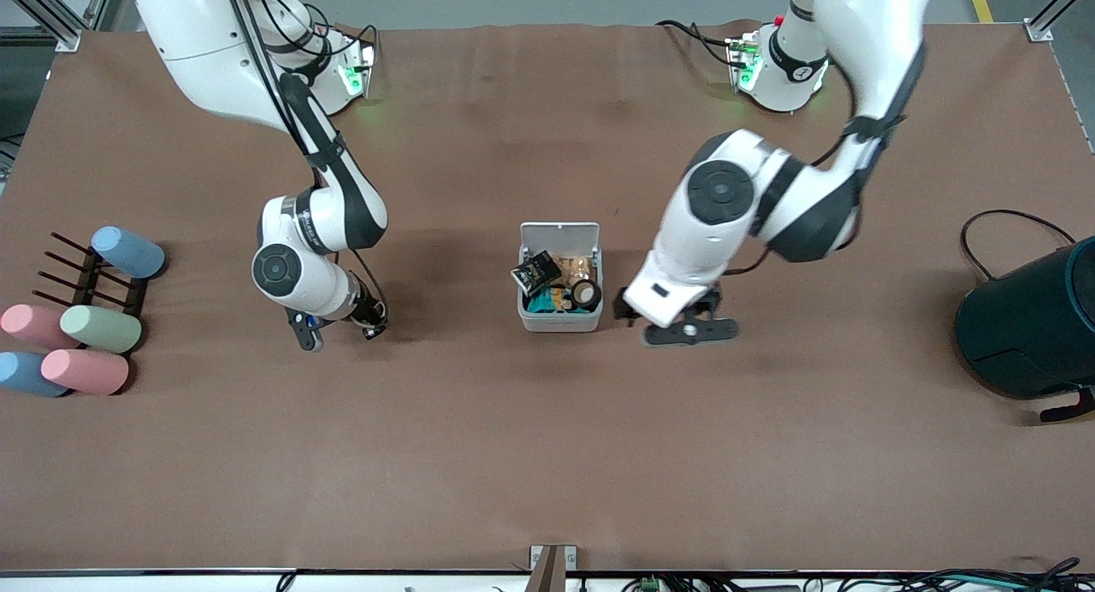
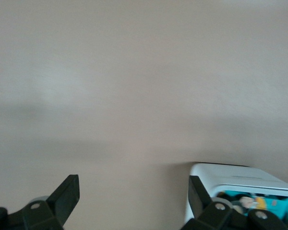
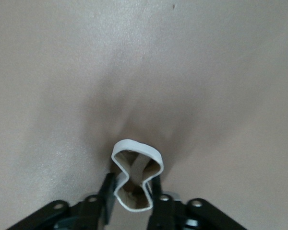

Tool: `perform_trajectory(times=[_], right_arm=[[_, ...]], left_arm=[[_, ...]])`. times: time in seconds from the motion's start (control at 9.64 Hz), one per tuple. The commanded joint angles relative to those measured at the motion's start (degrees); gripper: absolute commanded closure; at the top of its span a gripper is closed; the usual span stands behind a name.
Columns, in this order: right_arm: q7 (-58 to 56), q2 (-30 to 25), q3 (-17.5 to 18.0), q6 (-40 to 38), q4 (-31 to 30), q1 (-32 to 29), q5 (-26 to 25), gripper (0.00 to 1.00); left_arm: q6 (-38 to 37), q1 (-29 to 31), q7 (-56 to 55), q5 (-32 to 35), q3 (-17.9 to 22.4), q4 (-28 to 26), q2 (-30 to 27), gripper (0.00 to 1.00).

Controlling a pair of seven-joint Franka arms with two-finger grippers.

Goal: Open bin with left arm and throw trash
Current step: 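Lift the clip with the right gripper while the left gripper returns to rest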

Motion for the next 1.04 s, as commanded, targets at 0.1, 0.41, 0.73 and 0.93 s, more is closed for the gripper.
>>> perform_trajectory(times=[0.1, 0.41, 0.73, 0.93], right_arm=[[2.08, -2.49, 0.12, 0.28, -0.83, 1.6, 0.43, 1.0], [8.44, -4.96, 0.12, -17.32, 14.65, 5.02, 0.43, 1.0], [20.51, -3.92, 0.12, -19.67, 27.63, 13.88, 0.25, 1.0], [22.02, 0.46, 0.12, -15.57, 32.82, 16.63, 0.34, 0.99]], left_arm=[[-10.15, 9.57, 15.85, -6.16, -0.6, -1.19, -9.77, 0.0], [-21.91, 16.9, 29.33, -11.19, 0.18, 1.34, -18.12, 0.0], [-29.14, 6.84, 35.81, -12.77, 15.6, 3.72, -23.15, 0.0], [-29.17, 2.33, 39.2, -13.49, 23.27, 3.82, -23.07, 0.0]])
